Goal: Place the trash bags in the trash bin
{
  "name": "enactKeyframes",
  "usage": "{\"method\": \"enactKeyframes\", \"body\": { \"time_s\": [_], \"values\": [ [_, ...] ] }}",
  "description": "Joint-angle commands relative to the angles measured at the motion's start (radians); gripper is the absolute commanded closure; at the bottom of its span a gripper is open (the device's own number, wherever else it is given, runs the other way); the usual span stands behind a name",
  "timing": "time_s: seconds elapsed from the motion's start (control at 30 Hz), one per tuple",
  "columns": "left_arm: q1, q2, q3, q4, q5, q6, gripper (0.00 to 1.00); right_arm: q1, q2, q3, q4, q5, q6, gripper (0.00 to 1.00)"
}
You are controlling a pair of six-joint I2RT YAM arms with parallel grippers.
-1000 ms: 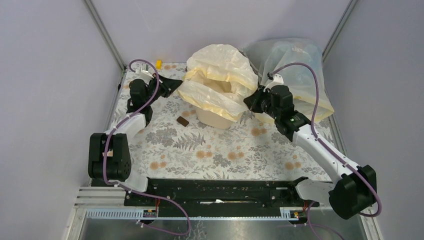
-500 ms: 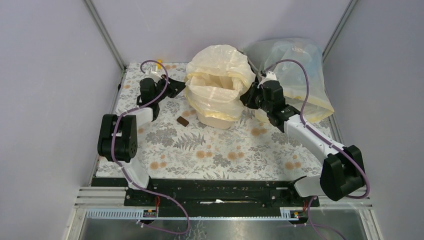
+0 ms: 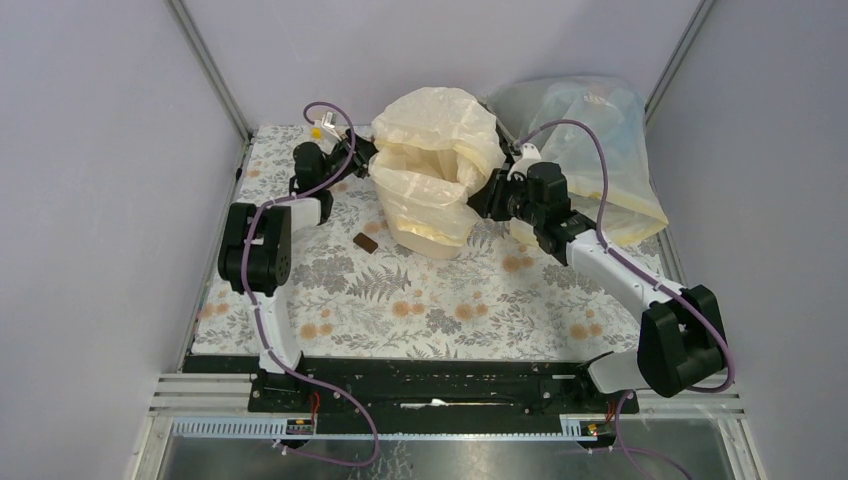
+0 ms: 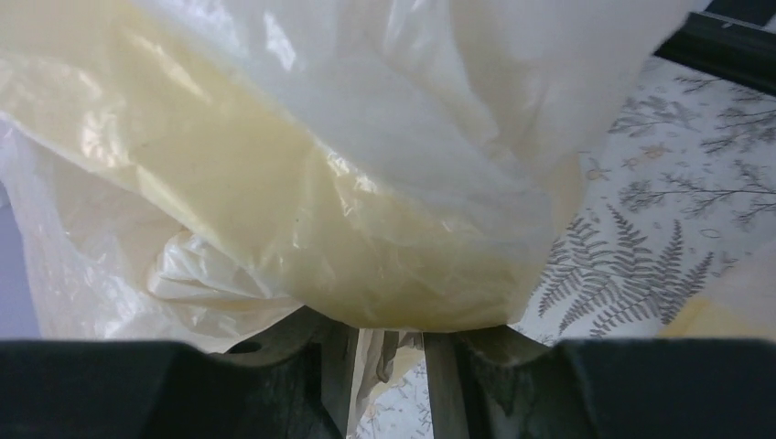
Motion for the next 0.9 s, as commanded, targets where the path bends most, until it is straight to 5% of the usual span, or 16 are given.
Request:
{"method": "enactKeyframes", "body": {
  "time_s": [0.0, 0.4, 0.57, 0.7, 0.87],
  "values": [
    [-0.013, 0.049, 0.056, 0.243, 0.175, -0.127, 0.58, 0.025, -0.005, -0.024, 0.133, -0.170, -0.004, 0.62],
    [-0.024, 0.147, 0.139, 0.461, 0.337, -0.353, 0.62, 0.229, -0.106, -0.081, 0.107, -0.053, -0.009, 0.56],
    [-0.023, 0.101, 0.109, 0.255, 0.280, -0.188, 0.57, 0.229, -0.210, -0.122, -0.008, 0.141, -0.025, 0.26],
    [-0.014, 0.025, 0.099, -0.078, 0.188, 0.032, 0.48, 0.229, -0.304, -0.135, -0.110, 0.248, -0.059, 0.02],
    [0.023, -0.064, 0.079, -0.259, 0.054, 0.140, 0.34, 0.228, -0.390, -0.098, -0.248, 0.341, -0.124, 0.00]
  ]
}}
